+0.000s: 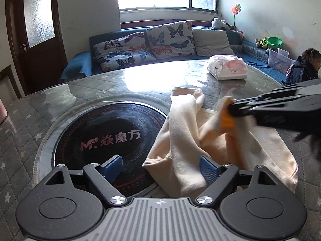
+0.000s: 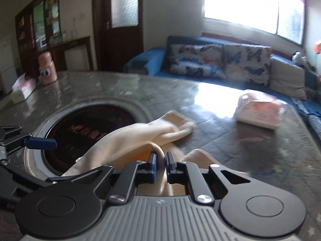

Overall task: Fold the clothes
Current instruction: 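Grasp the shirt hem with the right gripper while the left gripper grasps the hem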

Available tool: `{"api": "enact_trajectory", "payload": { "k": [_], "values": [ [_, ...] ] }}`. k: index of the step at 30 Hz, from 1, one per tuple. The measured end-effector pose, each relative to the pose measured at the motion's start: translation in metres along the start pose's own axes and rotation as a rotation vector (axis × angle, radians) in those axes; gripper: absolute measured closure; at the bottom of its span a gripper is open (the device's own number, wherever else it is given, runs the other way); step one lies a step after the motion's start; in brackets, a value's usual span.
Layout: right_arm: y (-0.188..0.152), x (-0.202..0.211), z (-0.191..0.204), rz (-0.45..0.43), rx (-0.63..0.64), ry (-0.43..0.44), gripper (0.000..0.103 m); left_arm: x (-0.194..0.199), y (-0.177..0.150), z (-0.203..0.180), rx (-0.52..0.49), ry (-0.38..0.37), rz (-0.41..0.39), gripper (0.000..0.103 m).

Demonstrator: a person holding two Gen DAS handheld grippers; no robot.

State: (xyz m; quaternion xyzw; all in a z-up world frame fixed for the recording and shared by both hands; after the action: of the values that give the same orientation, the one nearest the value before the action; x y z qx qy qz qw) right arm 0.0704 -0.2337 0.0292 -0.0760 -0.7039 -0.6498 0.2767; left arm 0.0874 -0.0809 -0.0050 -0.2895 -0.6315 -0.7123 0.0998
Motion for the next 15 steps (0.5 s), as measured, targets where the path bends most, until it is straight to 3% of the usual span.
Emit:
{"api": "enact_trajectory", "payload": {
  "k": [3, 10, 15],
  "values": [
    [0.002, 0.023, -0.015, -0.049, -0.008, -0.050, 0.097, -0.002, 0.006, -0.001, 0.000, 0.000, -0.008, 0.015],
    [-0.008, 0.099, -0.077, -0.159, -0.085, -0.281, 0.098, -0.017, 0.027, -0.007, -0.007, -0.011, -0.024, 0.011],
    [-0.048, 0.141, -0.123, -0.116, -0.194, -0.441, 0.098, -0.042, 0.032, -0.008, -0.003, -0.014, 0.012, 0.011]
  ]
}}
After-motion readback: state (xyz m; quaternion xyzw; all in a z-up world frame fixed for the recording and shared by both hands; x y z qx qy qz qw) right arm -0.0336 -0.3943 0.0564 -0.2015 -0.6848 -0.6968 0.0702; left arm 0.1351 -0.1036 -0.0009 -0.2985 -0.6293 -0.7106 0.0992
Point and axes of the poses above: each gripper's, at about its wrist camera, not at the fingertips, and x roughly against the way its jaws point, z to its left, y to its top, the point moved 8 cm from there along -x, roughly the way its jaws point, and after that the axes turned 8 degrees about -z, right-handed, at the moved point
